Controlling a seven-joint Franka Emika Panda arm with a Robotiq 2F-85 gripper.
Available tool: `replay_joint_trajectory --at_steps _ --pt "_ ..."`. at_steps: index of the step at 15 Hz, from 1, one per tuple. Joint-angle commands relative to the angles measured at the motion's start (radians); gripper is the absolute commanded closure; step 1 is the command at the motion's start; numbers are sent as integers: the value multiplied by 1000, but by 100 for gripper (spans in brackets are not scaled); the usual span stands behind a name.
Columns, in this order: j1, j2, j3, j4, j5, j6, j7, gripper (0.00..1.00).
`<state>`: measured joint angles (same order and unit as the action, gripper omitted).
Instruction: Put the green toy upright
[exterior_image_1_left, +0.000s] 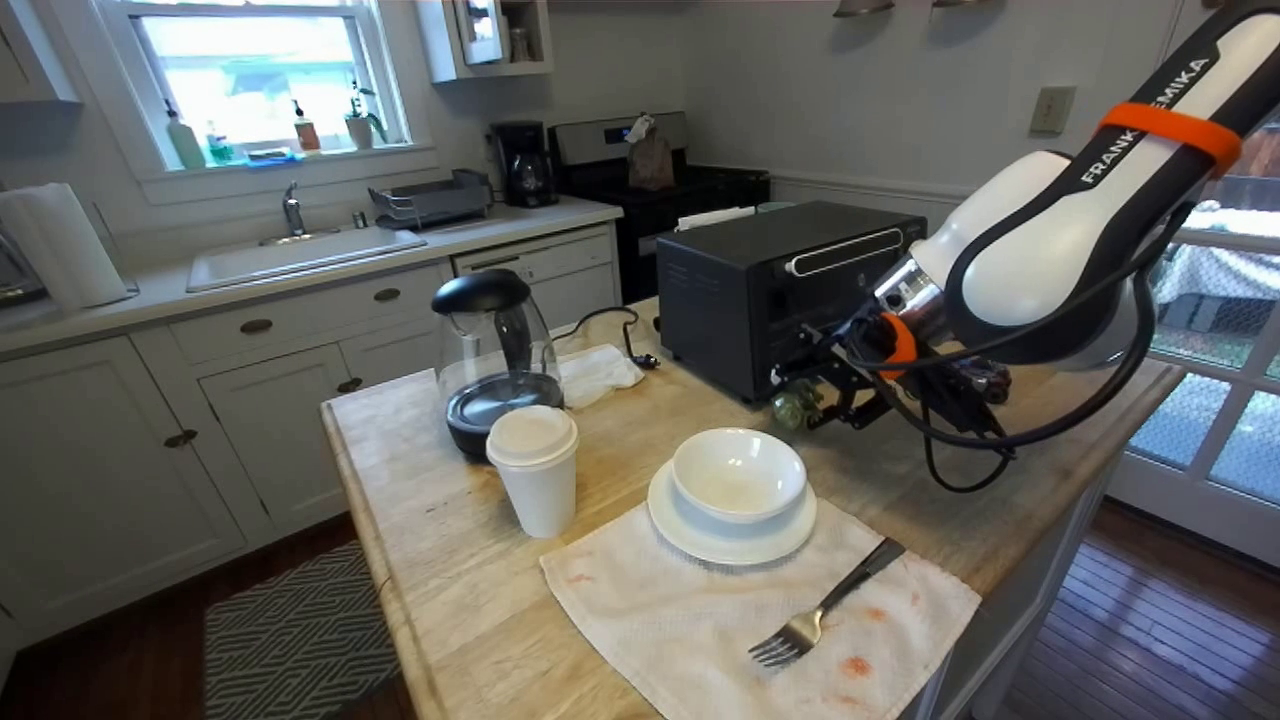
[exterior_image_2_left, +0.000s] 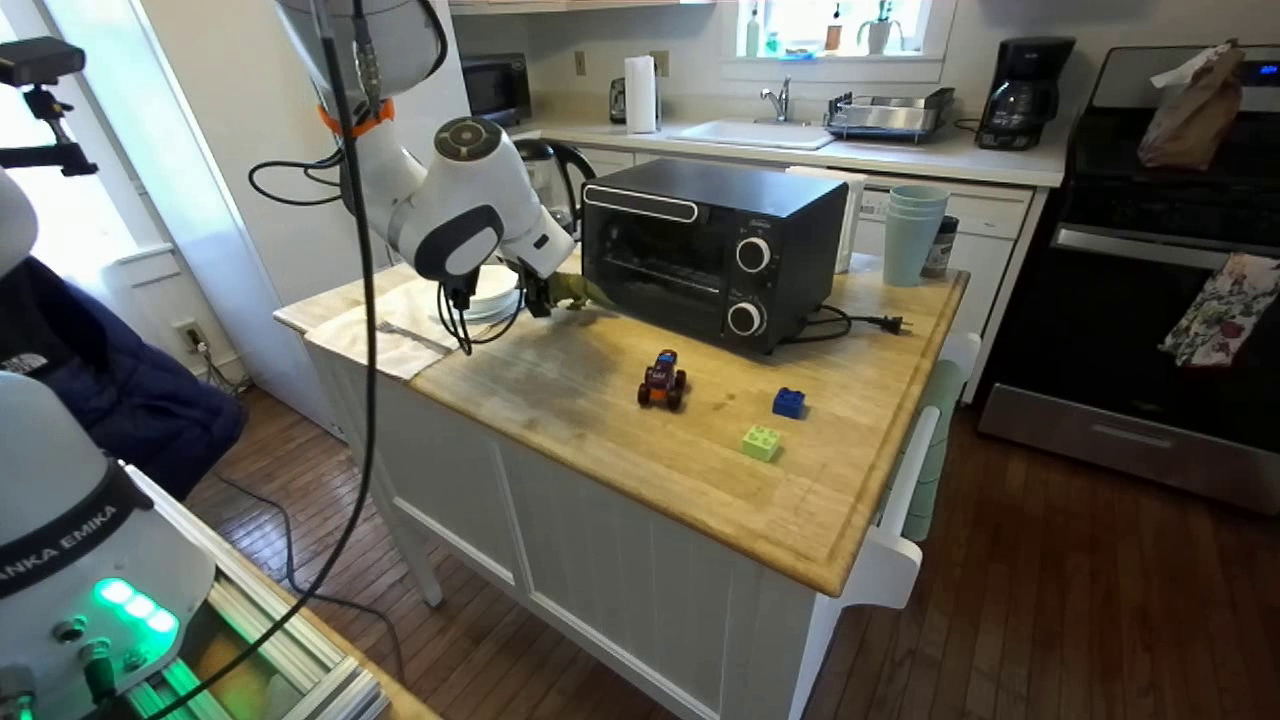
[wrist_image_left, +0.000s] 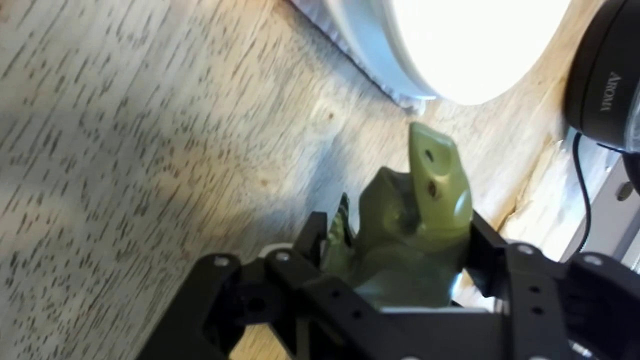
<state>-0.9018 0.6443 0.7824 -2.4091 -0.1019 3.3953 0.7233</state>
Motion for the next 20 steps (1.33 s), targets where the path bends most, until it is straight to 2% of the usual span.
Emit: replay_joint_trajectory --at_steps 1,4,11,20 --pt "-114 85 99 -4 9 14 -88 58" --pt "-180 138 153 -4 24 0 -141 58" --pt "-268 221 224 -7 97 -40 -214 58" --pt "-249 260 211 -1 192 10 -257 58"
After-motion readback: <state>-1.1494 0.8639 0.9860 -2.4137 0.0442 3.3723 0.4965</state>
